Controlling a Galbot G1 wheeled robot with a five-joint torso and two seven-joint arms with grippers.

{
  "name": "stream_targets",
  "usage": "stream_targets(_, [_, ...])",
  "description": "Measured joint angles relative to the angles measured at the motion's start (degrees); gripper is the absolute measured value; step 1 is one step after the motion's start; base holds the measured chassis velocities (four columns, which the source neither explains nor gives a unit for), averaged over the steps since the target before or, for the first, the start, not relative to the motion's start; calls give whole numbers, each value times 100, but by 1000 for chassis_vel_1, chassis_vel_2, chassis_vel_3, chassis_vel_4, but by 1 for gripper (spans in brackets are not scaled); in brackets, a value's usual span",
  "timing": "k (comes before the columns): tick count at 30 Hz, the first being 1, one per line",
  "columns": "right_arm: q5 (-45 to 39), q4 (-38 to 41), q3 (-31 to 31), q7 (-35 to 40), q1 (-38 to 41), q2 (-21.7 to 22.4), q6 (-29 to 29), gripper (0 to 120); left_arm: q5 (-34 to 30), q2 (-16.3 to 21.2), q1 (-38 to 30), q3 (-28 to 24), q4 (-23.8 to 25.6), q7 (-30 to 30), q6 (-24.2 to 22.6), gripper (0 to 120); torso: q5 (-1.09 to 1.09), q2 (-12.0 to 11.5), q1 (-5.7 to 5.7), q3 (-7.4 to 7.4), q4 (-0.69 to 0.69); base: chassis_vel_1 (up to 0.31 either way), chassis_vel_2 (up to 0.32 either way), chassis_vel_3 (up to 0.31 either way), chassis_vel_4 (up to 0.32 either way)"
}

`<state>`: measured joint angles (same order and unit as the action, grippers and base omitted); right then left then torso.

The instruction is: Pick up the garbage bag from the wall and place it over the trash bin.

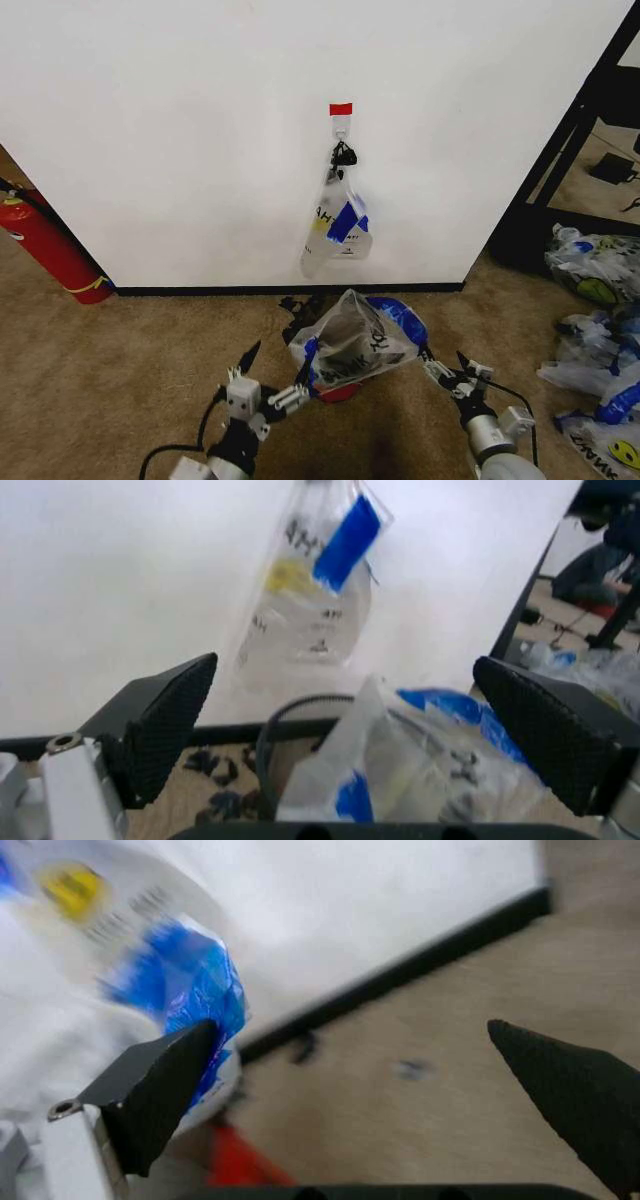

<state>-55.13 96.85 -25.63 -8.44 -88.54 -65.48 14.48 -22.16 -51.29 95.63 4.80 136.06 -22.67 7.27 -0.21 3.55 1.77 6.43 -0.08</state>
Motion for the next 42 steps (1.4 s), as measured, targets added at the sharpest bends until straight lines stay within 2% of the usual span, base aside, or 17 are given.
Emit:
stream_targets(1, [0,0,0,0,0,0,0,100,0,0,0,0,0,0,0,100,0,0,0,0,0,0,0,0,0])
stream_targets(3, [-364,-673,-183,-1518,133,-83,192,100,-137,27,-173,29,17,-21,-98,100,-1,0,0,0,-1,0,0,0,0])
stream_targets(5, [-141,-1289,-282,-2547,372,-208,431,100,-232,32,-321,21,-20,-52,-165,100,0,0,0,0,-3,0,0,0,0])
stream_targets(7, [258,-1584,-305,-2709,562,-306,785,100,-269,30,-369,12,-41,-67,-194,100,1,0,0,1,-1,0,0,0,0])
stream_targets(12, [728,-1717,-415,-2928,766,-315,1149,100,-316,46,-386,23,-33,-80,-234,100,0,0,0,0,3,0,0,0,0])
stream_targets(16, [1000,-1835,-638,-3677,855,-133,1401,100,-460,101,-497,65,-12,-101,-305,100,-1,0,0,0,0,0,0,0,0])
stream_targets(21, [1749,-1908,-1068,-4996,1039,18,2087,100,-626,188,-702,67,-78,-110,-404,100,-1,0,0,0,-1,0,0,0,0])
stream_targets(23, [1677,-1793,-1101,-5177,1092,8,2097,100,-647,196,-743,48,-135,-105,-423,100,0,0,0,0,1,0,0,0,0])
stream_targets(29, [1360,-1744,-1078,-5189,1048,-18,1672,100,-755,220,-888,54,-217,-122,-617,100,0,0,0,0,2,0,0,0,0])
stream_targets(32, [1289,-1629,-932,-4029,763,42,1622,100,-1226,422,-1351,51,-294,-168,-1018,100,0,0,0,0,0,0,0,0,0])
stream_targets(33, [1289,-1629,-932,-4029,763,42,1622,100,-1226,422,-1351,51,-294,-168,-1018,100,0,0,0,0,0,0,0,0,0])
stream_targets(36, [934,-1153,-860,-2773,400,37,1521,100,-2098,742,-2284,-168,-595,-222,-1638,100,-1,0,0,0,-2,0,0,0,0])
stream_targets(37, [849,-939,-875,-2429,262,31,1442,100,-2518,863,-2828,-360,-807,-223,-1891,100,-2,0,0,0,1,0,0,0,0])
stream_targets(38, [849,-939,-875,-2429,262,31,1442,100,-2518,863,-2828,-360,-807,-223,-1891,100,-2,0,0,0,1,0,0,0,0])
stream_targets(39, [804,-503,-914,-1932,22,24,1275,100,-3234,987,-3824,-715,-1189,-158,-2384,100,-1,0,1,0,-3,0,0,0,0])
stream_targets(40, [804,-503,-914,-1932,22,24,1275,100,-3234,987,-3824,-715,-1189,-158,-2384,100,-1,0,1,0,-3,0,0,0,0])
stream_targets(42, [801,-115,-946,-1502,-186,18,1117,100,-3738,1030,-4547,-1053,-1507,-51,-2850,100,-1,0,1,1,-3,0,0,0,0])
